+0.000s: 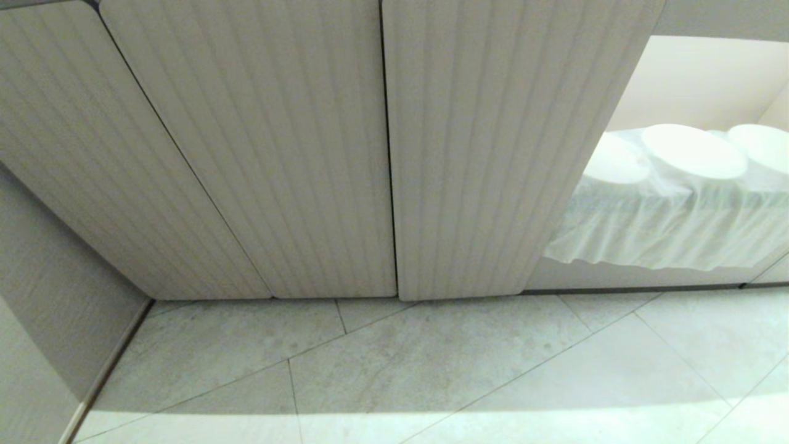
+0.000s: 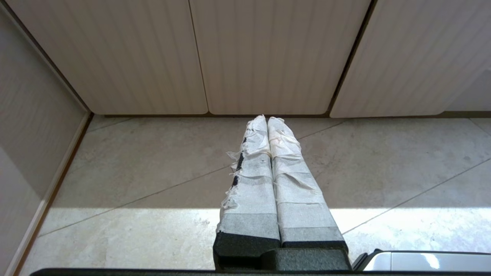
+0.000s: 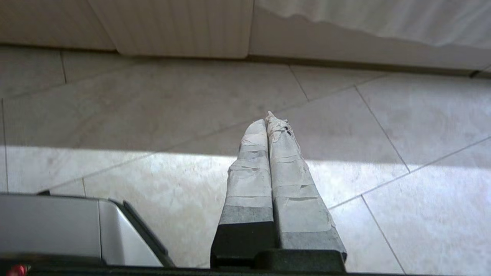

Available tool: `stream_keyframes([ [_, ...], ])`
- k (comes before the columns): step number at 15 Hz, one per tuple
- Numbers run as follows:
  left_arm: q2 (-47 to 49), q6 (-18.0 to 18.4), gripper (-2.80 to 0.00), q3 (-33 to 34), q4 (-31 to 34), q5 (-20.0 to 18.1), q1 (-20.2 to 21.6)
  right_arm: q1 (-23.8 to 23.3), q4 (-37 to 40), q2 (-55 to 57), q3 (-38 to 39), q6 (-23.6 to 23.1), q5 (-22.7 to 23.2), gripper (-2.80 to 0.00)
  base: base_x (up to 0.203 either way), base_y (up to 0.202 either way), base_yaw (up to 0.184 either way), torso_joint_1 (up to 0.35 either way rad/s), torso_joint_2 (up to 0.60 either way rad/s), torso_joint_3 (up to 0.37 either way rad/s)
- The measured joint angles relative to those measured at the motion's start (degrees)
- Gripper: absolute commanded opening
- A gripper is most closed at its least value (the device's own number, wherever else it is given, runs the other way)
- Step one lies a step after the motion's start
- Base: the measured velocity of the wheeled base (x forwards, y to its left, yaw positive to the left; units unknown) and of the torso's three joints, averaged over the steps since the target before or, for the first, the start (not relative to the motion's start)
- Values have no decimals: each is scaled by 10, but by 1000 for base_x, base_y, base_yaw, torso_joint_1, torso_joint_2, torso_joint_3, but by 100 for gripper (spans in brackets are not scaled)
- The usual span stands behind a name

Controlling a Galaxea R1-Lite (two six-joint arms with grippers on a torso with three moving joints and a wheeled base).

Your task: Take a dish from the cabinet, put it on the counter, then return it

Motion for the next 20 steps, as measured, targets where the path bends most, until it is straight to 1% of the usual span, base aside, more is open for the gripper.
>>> stream_keyframes([
  [2,0,0,-280,0,0,0,0,-6,40,-48,0,2,3,-280,0,0,0,0,0,0],
  [7,0,0,-280,0,0,0,0,-5,49,-143,0,4,7,-280,0,0,0,0,0,0],
  [11,0,0,-280,0,0,0,0,-5,49,-163,0,12,6,-280,0,0,0,0,0,0],
  [15,0,0,-280,0,0,0,0,-5,48,-165,0,60,1,-280,0,0,0,0,0,0],
  [20,0,0,-280,0,0,0,0,-5,48,-166,0,63,-2,-280,0,0,0,0,0,0],
])
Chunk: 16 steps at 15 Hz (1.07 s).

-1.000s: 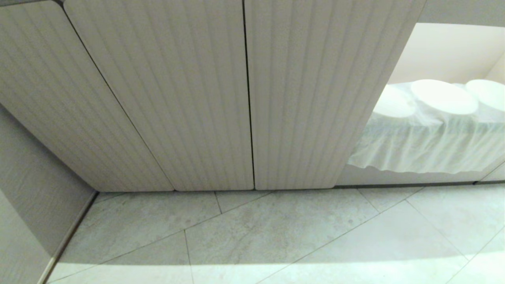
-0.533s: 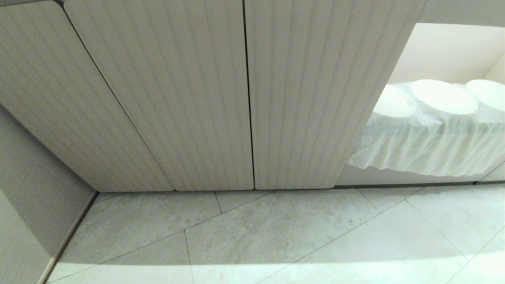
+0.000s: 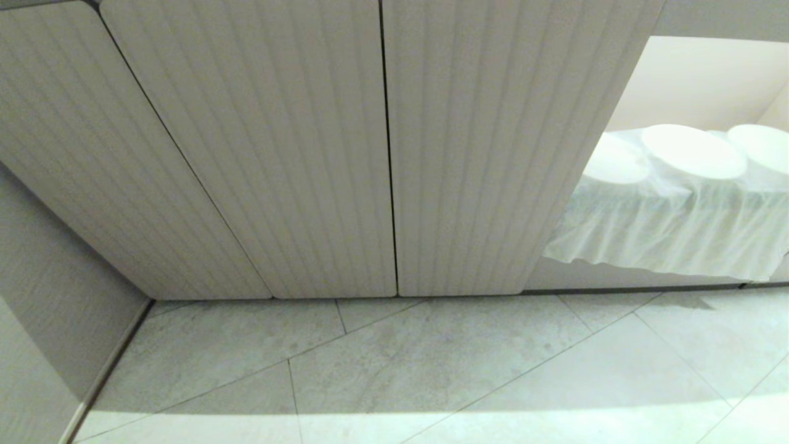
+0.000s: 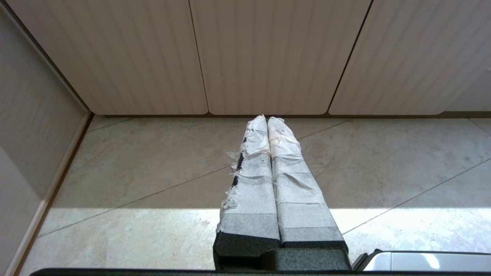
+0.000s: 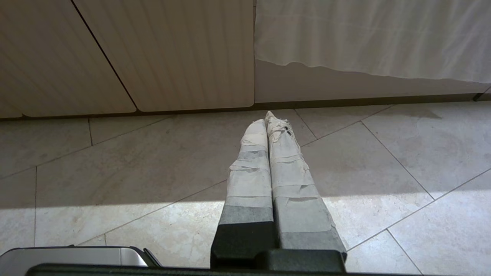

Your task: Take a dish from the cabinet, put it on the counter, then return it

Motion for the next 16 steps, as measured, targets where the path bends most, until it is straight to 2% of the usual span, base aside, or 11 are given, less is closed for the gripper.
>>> stream_keyframes([
  [16,0,0,-280,0,0,0,0,0,0,0,0,-1,0,-280,0,0,0,0,0,0],
])
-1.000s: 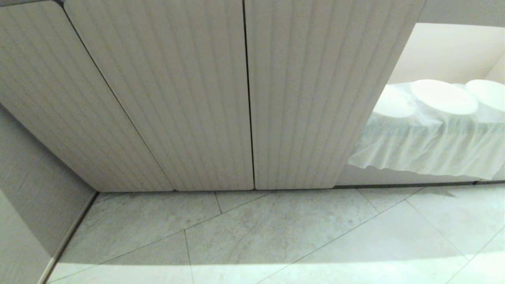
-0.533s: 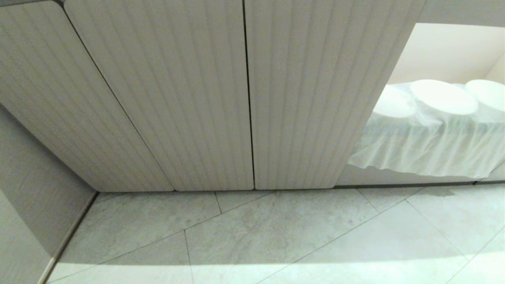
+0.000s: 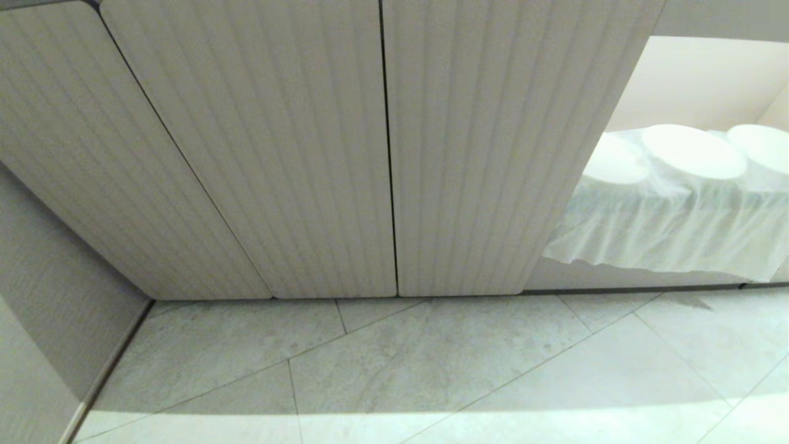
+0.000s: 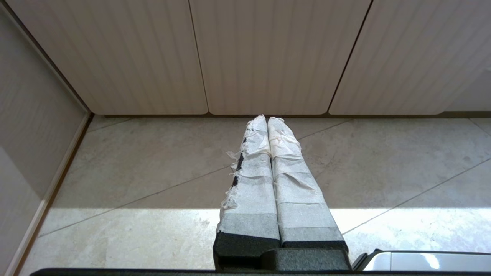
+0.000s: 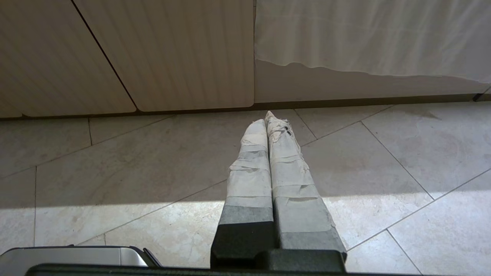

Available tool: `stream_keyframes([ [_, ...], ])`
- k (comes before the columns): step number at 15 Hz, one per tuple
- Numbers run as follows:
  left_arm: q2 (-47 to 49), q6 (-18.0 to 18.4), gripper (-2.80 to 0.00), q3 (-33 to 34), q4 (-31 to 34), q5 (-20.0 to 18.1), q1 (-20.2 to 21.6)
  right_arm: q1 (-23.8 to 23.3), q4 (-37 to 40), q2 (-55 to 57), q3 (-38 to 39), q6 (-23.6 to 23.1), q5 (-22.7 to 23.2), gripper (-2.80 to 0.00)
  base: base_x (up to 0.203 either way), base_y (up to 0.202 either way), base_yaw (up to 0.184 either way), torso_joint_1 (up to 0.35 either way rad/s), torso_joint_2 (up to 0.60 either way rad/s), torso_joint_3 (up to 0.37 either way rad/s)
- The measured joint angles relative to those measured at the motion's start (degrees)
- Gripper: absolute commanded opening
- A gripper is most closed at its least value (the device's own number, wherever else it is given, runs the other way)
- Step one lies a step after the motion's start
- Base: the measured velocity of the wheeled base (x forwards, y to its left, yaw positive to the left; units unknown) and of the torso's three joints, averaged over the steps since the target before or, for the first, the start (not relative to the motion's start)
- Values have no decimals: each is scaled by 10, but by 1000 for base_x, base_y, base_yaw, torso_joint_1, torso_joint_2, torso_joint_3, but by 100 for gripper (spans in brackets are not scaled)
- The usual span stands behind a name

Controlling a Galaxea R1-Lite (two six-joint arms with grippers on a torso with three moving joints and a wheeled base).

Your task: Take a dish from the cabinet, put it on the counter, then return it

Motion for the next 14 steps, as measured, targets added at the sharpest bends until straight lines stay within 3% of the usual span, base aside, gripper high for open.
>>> stream_keyframes([
  [14,0,0,-280,0,0,0,0,0,1,0,0,3,1,-280,0,0,0,0,0,0],
])
